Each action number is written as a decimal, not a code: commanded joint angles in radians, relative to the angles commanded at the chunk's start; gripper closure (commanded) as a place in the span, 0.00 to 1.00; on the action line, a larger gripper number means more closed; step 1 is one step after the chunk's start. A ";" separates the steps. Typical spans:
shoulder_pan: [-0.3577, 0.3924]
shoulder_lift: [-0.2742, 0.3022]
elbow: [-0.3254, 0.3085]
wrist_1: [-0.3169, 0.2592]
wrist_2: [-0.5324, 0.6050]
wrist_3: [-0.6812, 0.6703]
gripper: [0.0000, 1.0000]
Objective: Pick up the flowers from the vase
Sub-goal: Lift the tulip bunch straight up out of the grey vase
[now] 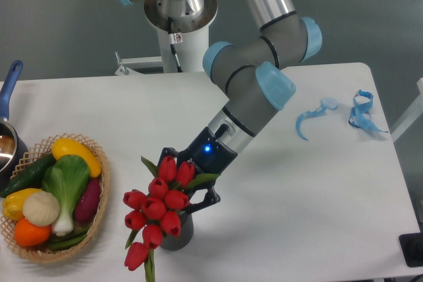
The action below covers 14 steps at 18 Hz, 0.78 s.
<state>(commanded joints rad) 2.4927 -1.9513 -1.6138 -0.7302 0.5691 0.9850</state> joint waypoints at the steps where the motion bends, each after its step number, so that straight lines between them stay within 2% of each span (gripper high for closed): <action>1: 0.002 0.011 0.003 0.000 0.000 -0.018 0.58; 5: 0.002 0.020 0.061 0.000 0.000 -0.080 0.57; 9: 0.005 0.022 0.149 0.000 0.000 -0.184 0.57; 14: 0.032 0.026 0.173 0.000 0.003 -0.236 0.57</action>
<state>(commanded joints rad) 2.5249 -1.9252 -1.4404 -0.7302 0.5722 0.7486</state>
